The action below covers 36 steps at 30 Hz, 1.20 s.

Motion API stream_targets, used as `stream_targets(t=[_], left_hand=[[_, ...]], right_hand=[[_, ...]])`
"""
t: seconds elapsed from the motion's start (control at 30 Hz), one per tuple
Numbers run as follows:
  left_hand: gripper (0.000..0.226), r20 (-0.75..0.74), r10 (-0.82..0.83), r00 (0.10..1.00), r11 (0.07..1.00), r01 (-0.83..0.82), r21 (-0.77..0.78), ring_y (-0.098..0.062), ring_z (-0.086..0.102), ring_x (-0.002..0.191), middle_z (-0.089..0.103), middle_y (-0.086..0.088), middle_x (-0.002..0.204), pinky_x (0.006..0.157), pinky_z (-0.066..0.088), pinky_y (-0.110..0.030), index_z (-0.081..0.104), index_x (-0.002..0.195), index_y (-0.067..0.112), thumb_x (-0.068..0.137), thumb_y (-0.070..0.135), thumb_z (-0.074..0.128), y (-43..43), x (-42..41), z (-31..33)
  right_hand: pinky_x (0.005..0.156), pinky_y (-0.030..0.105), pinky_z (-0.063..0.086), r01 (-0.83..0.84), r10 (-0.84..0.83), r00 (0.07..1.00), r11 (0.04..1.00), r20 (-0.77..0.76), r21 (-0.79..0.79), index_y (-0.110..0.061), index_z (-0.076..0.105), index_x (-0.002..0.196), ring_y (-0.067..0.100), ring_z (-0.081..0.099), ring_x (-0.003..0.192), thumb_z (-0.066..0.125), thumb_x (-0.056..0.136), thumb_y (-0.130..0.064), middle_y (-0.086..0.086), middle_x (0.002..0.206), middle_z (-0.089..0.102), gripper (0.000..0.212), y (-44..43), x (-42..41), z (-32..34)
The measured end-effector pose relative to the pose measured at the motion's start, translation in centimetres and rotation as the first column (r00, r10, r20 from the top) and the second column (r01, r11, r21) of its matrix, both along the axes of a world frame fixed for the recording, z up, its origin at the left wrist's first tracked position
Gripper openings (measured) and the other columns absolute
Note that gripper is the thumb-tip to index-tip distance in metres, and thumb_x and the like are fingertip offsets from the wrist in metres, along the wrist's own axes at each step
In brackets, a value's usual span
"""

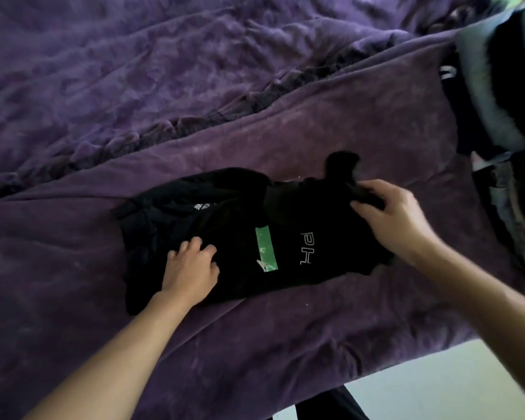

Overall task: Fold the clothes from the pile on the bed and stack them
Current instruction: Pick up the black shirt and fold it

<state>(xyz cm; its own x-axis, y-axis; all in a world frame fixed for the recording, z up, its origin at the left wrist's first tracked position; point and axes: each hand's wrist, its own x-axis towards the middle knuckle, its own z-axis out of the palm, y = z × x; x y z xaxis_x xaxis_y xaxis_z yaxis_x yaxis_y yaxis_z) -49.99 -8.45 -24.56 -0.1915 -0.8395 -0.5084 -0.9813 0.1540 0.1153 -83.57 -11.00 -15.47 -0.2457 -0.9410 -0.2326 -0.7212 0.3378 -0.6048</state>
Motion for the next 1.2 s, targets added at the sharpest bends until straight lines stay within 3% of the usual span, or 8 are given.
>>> stream_targets(t=[0.27, 0.43, 0.57, 0.63, 0.8, 0.93, 1.07, 1.2], left_hand=[[0.035, 0.01, 0.154, 0.988, 0.986, -0.153, -0.059, -0.024, 0.046, 0.115, 0.05, -0.004, 0.126, 0.093, 0.038, -0.037, 0.06, 0.124, 0.016, 0.091, 0.025, 0.053, 3.3, 3.3, 0.8], [0.05, -0.188, 0.191, 0.963, 0.952, -0.228, -0.203, -0.035, 0.055, 0.106, 0.053, -0.015, 0.124, 0.083, 0.048, -0.047, 0.057, 0.13, 0.01, 0.08, 0.005, 0.065, 4.0, 3.0, 1.7], [0.068, -0.264, -0.069, 0.962, 0.987, 0.028, -0.156, -0.034, 0.049, 0.117, 0.045, -0.014, 0.14, 0.089, 0.046, -0.045, 0.042, 0.143, 0.025, 0.08, 0.011, 0.061, 4.3, -1.3, 0.8], [0.068, -0.17, -0.12, 0.978, 0.992, 0.124, 0.016, -0.028, 0.033, 0.132, 0.028, -0.008, 0.152, 0.099, 0.035, -0.042, 0.023, 0.15, 0.032, 0.089, 0.02, 0.052, 4.8, -2.7, -0.7], [0.051, -0.335, 0.131, 0.933, 0.986, -0.088, 0.141, -0.022, 0.038, 0.127, 0.04, -0.001, 0.143, 0.101, 0.037, -0.039, 0.043, 0.142, 0.027, 0.093, 0.01, 0.043, 3.4, -1.8, -2.0], [0.035, -0.562, 0.492, 0.665, 0.819, -0.572, 0.04, -0.021, 0.059, 0.102, 0.061, -0.003, 0.112, 0.09, 0.047, -0.032, 0.067, 0.114, 0.012, 0.086, -0.002, 0.051, 3.2, 3.6, 1.2], [0.031, -0.558, 0.623, 0.548, 0.583, -0.801, -0.136, -0.029, 0.065, 0.087, 0.069, -0.013, 0.094, 0.082, 0.047, -0.03, 0.071, 0.097, 0.004, 0.078, -0.014, 0.054, 5.5, 11.1, 3.7], [0.027, -0.513, 0.744, 0.428, 0.43, -0.894, -0.123, -0.033, 0.065, 0.091, 0.069, -0.017, 0.096, 0.087, 0.051, -0.043, 0.07, 0.098, 0.002, 0.086, -0.009, 0.049, 8.7, 16.6, 3.6]], right_hand=[[0.093, 0.037, 0.048, -0.506, 0.495, 0.859, 0.785, 0.129, 0.356, -0.02, 0.053, 0.132, 0.028, 0.06, 0.112, 0.06, 0.088, -0.041, 0.007, 0.123, 0.063, 0.05, 0.5, 17.2, -3.0], [0.079, 0.031, 0.054, -0.029, 0.032, 0.994, 0.999, 0.102, -0.025, -0.03, 0.067, 0.104, 0.004, 0.064, 0.08, 0.064, 0.079, -0.04, -0.011, 0.094, 0.068, 0.027, 0.4, 10.8, -4.8], [0.092, 0.036, 0.052, 0.192, -0.3, 0.926, 0.896, 0.229, 0.4, -0.02, 0.051, 0.133, 0.012, 0.061, 0.102, 0.08, 0.072, -0.043, -0.004, 0.117, 0.062, 0.071, -0.8, 5.1, -7.8], [0.079, 0.035, 0.058, 0.143, -0.395, 0.844, 0.817, 0.363, 0.558, -0.018, 0.056, 0.129, 0.013, 0.067, 0.095, 0.081, 0.073, -0.039, -0.003, 0.11, 0.068, 0.065, -0.9, 4.8, -9.0], [0.069, 0.035, 0.059, 0.046, -0.32, 0.809, 0.871, 0.494, 0.488, -0.013, 0.067, 0.107, 0.019, 0.073, 0.082, 0.085, 0.067, -0.031, 0.002, 0.094, 0.075, 0.047, -1.4, 6.8, -7.8], [0.073, 0.047, 0.059, 0.061, -0.196, 0.882, 0.949, 0.429, 0.309, -0.014, 0.063, 0.094, 0.026, 0.072, 0.08, 0.086, 0.062, -0.036, 0.006, 0.088, 0.073, 0.045, -1.2, 13.8, -3.5], [0.074, 0.028, 0.046, -0.103, 0.061, 0.978, 0.972, 0.199, 0.211, -0.024, 0.048, 0.093, 0.018, 0.059, 0.085, 0.079, 0.065, -0.052, -0.006, 0.088, 0.06, 0.051, -0.6, 24.2, -2.0], [0.08, 0.03, 0.05, -0.408, 0.222, 0.862, 0.838, 0.456, 0.363, -0.023, 0.051, 0.11, 0.018, 0.061, 0.095, 0.073, 0.081, -0.032, -0.003, 0.097, 0.063, 0.037, 1.1, 33.7, -4.7]])
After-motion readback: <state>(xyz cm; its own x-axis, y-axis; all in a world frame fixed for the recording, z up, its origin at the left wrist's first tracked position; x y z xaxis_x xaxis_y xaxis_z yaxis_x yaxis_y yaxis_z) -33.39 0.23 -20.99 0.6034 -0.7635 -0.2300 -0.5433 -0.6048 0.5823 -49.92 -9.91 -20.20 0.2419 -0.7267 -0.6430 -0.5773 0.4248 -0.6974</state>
